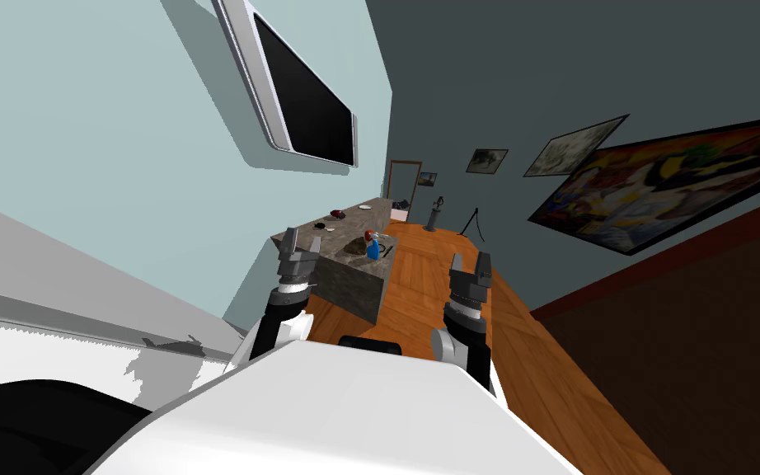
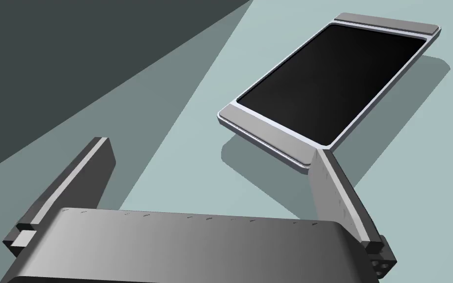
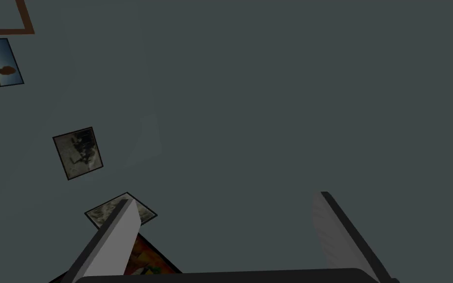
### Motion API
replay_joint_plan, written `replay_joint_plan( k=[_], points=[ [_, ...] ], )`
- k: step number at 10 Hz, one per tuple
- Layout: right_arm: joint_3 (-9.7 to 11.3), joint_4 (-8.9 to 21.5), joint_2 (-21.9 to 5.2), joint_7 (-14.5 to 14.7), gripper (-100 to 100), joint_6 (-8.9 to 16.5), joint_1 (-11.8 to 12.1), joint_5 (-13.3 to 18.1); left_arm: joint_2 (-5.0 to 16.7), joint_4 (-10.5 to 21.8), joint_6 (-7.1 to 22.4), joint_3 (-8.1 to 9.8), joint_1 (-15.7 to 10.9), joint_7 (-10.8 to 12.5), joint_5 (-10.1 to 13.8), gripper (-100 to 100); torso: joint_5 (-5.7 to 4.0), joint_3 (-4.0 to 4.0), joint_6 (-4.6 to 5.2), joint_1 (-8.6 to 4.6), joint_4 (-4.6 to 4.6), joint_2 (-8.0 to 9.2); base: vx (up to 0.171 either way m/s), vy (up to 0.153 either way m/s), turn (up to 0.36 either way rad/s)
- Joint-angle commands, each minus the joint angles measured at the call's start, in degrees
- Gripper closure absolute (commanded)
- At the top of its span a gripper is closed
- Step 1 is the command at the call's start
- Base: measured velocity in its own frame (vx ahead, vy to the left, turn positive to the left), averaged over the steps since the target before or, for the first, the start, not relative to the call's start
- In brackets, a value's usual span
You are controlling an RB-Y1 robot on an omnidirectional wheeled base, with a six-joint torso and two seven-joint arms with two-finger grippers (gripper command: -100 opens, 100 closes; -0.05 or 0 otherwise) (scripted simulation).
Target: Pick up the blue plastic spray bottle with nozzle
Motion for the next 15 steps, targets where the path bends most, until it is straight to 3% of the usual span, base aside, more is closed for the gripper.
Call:
replay_joint_plan(
  k=[1,4,8,9,15],
  points=[
    [0.0,0.0,0.0,0.0,0,0.0,0.0,0.0,1.79,-0.09,0.21,0.1,0.16,-0.1,0.79,-100,0.0,0.0,0.0,0.0,0.0,0.0,-0.003,-0.034,-0.013],
    [0.01,0.0,0.01,0.0,0,0.0,0.0,0.0,5.49,-0.42,1.06,0.51,0.81,-0.36,3.91,-100,-0.08,-0.01,0.01,-0.39,0.0,-0.03,0.007,-0.109,-0.017],
    [0.02,0.0,0.02,0.0,0,0.0,0.0,0.0,8.86,-1.05,3.07,1.61,2.45,-0.46,10.71,-100,-0.19,-0.06,0.01,-0.83,-0.03,-0.1,0.033,-0.204,-0.022],
    [0.02,0.0,0.02,0.0,0,0.0,0.0,0.0,8.86,-1.05,3.07,1.61,2.45,-0.46,11.24,-100,-0.2,-0.08,0.01,-0.86,-0.03,-0.14,0.045,-0.176,0.0],
    [0.01,0.0,0.01,0.0,0,0.0,0.01,0.0,10.67,-1.43,5.86,3.6,5.15,0.5,21.06,-100,-0.12,-0.12,0.0,-0.48,-0.05,-0.19,0.065,-0.154,-0.007]
  ],
)
